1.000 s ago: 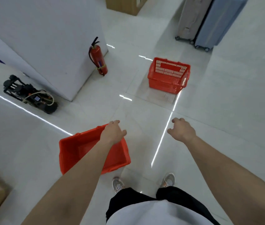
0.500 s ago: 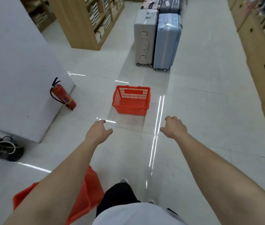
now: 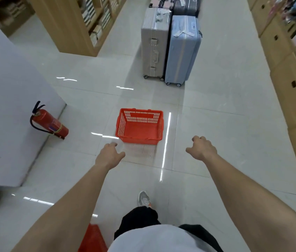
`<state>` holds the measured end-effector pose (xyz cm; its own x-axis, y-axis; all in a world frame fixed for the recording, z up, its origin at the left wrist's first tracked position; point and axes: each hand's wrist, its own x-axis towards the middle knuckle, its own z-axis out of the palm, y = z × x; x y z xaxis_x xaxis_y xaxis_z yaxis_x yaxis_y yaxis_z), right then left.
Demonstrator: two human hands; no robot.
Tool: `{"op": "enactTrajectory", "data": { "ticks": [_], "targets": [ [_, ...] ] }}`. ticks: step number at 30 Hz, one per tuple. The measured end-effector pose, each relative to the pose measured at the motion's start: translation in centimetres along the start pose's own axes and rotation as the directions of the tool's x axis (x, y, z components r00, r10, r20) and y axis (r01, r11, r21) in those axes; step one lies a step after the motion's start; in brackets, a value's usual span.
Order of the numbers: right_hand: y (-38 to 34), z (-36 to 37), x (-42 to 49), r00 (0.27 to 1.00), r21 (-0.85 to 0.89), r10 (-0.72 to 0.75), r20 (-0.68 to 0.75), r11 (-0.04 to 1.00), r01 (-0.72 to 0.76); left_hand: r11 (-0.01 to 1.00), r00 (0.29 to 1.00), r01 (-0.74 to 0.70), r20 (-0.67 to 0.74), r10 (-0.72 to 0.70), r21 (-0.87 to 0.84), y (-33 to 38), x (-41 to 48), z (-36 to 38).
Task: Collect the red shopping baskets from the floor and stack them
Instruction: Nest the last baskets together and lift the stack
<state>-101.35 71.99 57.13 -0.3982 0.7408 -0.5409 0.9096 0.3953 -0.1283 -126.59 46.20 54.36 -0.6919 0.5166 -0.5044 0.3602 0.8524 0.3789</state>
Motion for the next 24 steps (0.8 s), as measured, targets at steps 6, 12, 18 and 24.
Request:
{"op": "enactTrajectory", "data": {
  "ticks": [6,12,18,24],
  "targets": [
    [-5.6,-2.8,7.8,0.999,0.053,-0.027,0.021,0.998,0.026,0.999,0.999,0.028,0.016,-0.029,0.045,0.7,9.1,-3.9],
    [-8.4,-2.7,17.5,0.994,0.042,-0.032,0.100,0.999,0.028,0.996,0.997,0.064,0.028,-0.065,0.057,2.2,17.9,-4.9],
    [-9.0,-1.0,29.8,0.981,0.087,0.044,0.189,0.994,-0.062,0.979,0.978,0.204,0.034,-0.204,0.003,2.9,28.7,-4.6],
    [-10.9,3.7,43.2,0.961,0.148,0.061,0.269,0.984,-0.104,0.946,0.947,0.322,0.036,-0.321,-0.032,2.1,42.4,-1.4]
  ]
}}
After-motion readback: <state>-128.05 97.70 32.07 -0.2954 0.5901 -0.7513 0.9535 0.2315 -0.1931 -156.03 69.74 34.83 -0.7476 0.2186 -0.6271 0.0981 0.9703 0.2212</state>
